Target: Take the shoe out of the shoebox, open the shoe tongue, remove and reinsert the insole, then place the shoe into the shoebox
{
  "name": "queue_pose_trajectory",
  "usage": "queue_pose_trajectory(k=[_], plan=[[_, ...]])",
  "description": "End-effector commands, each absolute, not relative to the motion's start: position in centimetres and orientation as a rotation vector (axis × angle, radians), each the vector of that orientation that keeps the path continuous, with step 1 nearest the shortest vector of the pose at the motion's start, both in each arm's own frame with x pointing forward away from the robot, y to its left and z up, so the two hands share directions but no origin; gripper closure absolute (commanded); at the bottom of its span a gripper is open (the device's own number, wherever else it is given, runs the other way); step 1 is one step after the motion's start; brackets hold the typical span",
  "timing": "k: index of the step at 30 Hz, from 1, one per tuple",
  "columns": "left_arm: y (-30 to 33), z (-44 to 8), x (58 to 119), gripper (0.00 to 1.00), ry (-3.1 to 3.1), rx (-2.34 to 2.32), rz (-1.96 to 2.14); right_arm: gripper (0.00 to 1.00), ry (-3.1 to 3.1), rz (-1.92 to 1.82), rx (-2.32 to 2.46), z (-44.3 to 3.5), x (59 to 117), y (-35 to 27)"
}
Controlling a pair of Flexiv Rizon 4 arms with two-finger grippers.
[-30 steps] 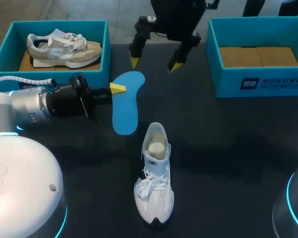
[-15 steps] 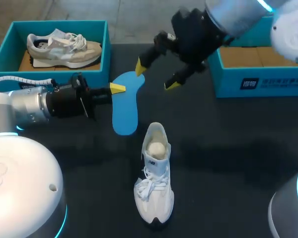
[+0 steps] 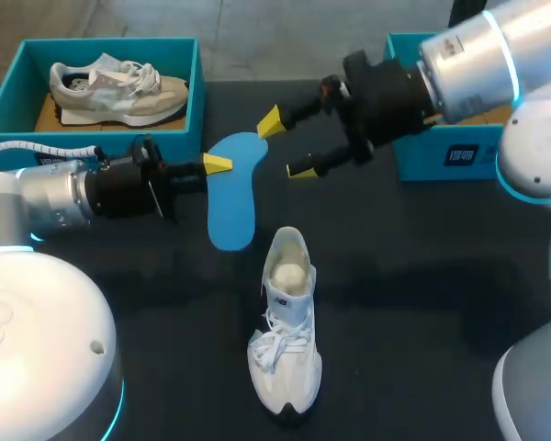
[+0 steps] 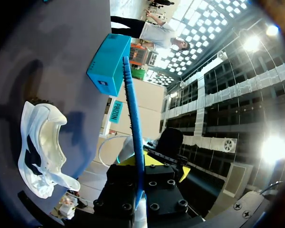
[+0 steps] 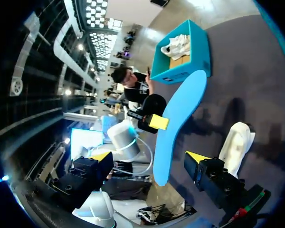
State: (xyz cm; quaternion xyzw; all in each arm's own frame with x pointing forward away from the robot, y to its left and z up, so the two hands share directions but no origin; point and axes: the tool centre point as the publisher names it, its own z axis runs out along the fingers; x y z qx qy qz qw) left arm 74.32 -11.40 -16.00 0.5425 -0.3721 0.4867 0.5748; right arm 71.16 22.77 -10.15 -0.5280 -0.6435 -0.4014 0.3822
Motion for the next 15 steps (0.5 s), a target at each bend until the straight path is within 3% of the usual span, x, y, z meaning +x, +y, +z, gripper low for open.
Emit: queue_pose_trajectory(k=[1, 15], plan=[[-11.41, -15.92, 74.26, 1.0, -0.872, 1.274, 1.139, 0.0, -1.349, -1.203, -1.079, -10.87, 70.83, 23.0], [-10.47, -15.7, 74.24, 1.0, -1.004, 1.157, 1.26, 0.0, -1.344, -1.177, -1.091, -11.2, 70.82, 23.17]])
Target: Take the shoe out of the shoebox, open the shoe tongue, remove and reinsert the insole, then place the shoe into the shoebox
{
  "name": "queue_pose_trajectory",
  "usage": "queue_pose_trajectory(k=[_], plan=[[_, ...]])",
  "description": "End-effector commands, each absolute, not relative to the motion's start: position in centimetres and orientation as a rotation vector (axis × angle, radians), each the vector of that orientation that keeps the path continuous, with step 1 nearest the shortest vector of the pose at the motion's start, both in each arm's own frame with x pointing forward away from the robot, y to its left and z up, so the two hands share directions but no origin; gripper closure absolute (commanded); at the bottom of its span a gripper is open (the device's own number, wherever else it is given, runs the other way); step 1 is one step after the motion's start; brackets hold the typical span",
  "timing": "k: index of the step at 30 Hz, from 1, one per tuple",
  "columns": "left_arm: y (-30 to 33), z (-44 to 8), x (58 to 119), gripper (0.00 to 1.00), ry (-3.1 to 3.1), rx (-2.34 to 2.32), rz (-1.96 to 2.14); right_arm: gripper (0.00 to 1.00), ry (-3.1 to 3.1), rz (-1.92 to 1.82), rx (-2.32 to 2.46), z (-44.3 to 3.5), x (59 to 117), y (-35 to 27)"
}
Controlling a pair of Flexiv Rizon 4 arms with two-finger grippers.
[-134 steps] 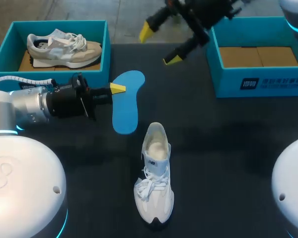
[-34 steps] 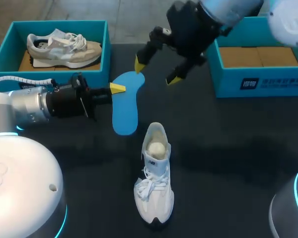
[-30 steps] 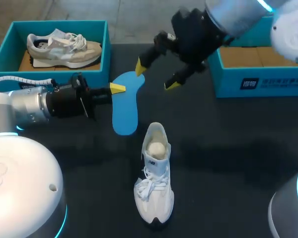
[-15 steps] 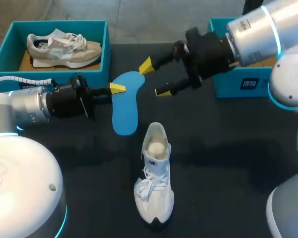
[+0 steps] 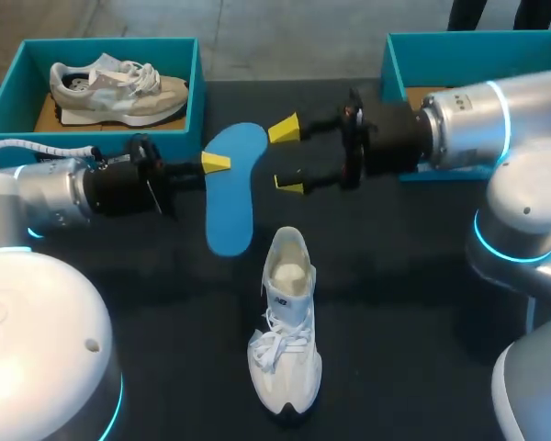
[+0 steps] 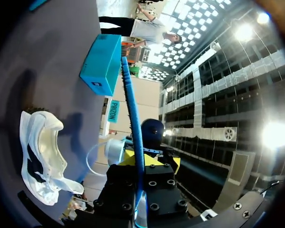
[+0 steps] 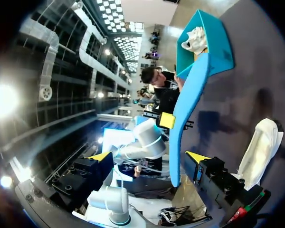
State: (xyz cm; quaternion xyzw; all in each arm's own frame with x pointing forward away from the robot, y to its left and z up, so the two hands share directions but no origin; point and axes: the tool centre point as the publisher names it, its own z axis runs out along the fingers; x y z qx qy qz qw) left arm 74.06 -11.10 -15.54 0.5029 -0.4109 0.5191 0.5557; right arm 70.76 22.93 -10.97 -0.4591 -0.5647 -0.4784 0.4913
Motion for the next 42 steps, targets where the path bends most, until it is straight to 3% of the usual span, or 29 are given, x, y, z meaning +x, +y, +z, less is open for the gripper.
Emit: queue_pose_trajectory(k=[1, 11, 17, 21, 32, 42], plan=[[-10.3, -15.6, 74.3, 1.0, -1.023, 1.142, 1.279, 0.0, -1.344, -1.177, -1.091, -11.2, 70.8, 23.2], [-8.1, -14.1, 73.9, 1.0, -1.418, 0.903, 1.811, 0.0, -1.344, -1.177, -1.091, -11.2, 70.8, 23.2], [-8.3, -14.2, 73.9, 1.0, -1.833, 0.558, 2.328, 0.0, -1.344, -1.177, -1.091, -11.2, 70.8, 23.2], [-8.4, -13.6, 74.3, 1.0, -2.065, 0.297, 2.464, 0.0, -1.344, -1.177, -1.091, -11.2, 70.8, 23.2], [-7.6, -14.0, 76.2, 1.0, -2.665, -0.659, 2.493, 0.0, -1.344, -1.177, -1.091, -11.2, 70.8, 23.2], [-6.9, -14.8, 77.1, 1.0, -2.735, -1.201, 2.526, 0.0, -1.344, -1.177, -1.091, -11.2, 70.8, 23.2]])
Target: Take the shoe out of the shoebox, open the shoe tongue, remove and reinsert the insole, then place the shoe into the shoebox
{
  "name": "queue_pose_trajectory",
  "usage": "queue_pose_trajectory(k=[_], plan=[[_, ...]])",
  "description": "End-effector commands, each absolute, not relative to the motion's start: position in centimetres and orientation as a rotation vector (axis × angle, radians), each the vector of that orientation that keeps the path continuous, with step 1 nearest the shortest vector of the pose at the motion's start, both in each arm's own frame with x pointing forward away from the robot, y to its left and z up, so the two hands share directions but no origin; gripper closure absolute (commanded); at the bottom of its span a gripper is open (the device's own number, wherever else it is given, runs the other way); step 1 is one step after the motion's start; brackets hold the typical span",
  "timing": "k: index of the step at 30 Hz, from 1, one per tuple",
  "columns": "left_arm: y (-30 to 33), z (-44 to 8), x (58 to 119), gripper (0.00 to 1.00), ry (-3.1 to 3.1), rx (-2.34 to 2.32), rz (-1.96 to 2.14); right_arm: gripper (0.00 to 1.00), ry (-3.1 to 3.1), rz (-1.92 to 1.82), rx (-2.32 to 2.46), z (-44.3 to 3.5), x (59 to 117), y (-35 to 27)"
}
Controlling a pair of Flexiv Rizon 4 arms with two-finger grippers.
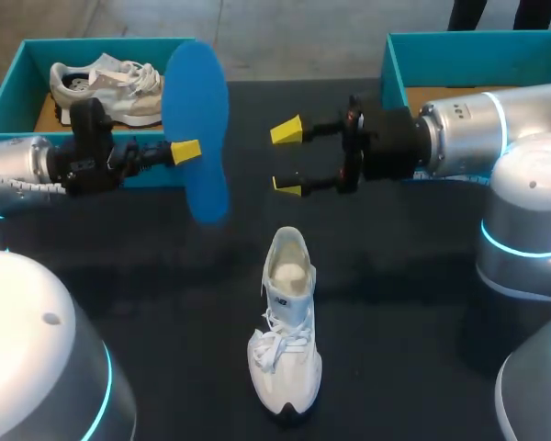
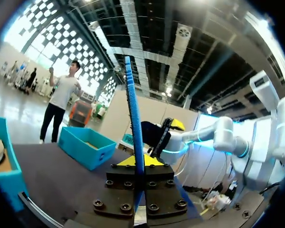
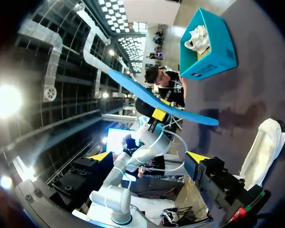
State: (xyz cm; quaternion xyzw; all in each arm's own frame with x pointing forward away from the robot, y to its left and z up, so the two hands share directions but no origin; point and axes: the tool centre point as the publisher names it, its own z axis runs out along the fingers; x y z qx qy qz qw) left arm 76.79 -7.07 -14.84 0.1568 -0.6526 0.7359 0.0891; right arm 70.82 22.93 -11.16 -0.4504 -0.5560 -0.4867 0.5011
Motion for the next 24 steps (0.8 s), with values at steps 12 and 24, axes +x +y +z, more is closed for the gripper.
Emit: queue_pose_trajectory(k=[12, 24], plan=[[-6.8, -15.0, 78.5, 1.0, -2.689, -1.472, 2.557, 0.0, -1.344, -1.177, -1.091, -11.2, 70.8, 23.2], [-7.2, -14.9, 78.6, 1.0, -2.644, -1.512, 2.561, 0.0, -1.344, -1.177, -1.091, -11.2, 70.8, 23.2]])
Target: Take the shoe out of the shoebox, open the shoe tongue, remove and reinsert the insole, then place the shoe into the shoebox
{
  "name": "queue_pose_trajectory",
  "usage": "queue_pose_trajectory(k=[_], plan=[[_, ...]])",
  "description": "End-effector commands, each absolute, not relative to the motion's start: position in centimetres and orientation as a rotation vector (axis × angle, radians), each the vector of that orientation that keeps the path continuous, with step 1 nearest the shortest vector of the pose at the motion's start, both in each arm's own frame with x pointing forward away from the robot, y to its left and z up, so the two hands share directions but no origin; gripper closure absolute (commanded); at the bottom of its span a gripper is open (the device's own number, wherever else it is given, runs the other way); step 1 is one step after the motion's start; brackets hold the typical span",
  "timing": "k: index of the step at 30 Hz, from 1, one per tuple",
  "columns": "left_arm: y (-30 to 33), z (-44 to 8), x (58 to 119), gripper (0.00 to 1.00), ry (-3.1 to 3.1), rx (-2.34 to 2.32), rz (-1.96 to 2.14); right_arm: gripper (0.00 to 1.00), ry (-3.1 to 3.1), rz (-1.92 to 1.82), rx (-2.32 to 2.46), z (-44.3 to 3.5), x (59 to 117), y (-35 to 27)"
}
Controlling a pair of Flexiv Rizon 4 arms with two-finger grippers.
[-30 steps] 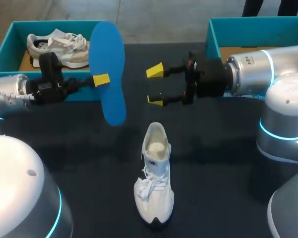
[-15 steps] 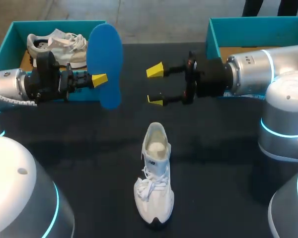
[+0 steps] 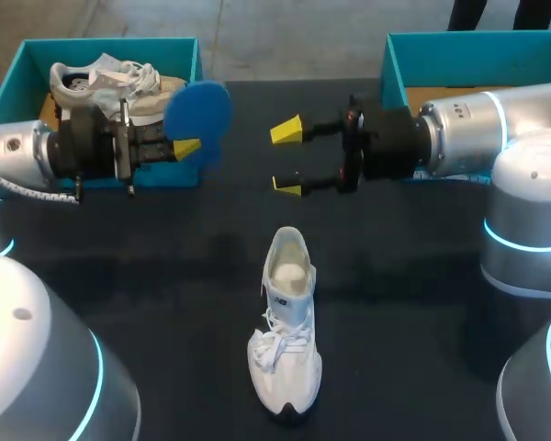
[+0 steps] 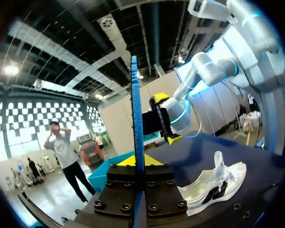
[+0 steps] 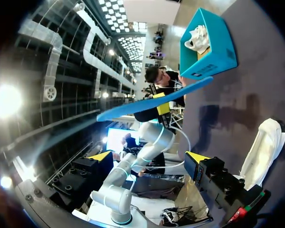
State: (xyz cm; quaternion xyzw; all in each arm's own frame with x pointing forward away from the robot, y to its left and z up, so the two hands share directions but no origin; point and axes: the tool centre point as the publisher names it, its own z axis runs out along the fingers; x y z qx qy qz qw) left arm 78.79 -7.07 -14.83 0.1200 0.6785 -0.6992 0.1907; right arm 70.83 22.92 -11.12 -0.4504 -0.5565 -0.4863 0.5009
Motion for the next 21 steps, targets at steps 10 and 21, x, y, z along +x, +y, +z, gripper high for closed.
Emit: queue_pose_trajectory(k=[10, 21], plan=[[-7.58, -15.09, 78.52, 1.0, 1.537, 0.889, -1.484, 0.0, -1.344, -1.177, -1.091, -11.2, 70.82, 23.17], [-7.91, -15.39, 78.2, 1.0, 1.54, 0.896, -1.491, 0.0, -1.344, -1.177, -1.091, -11.2, 70.82, 23.17]])
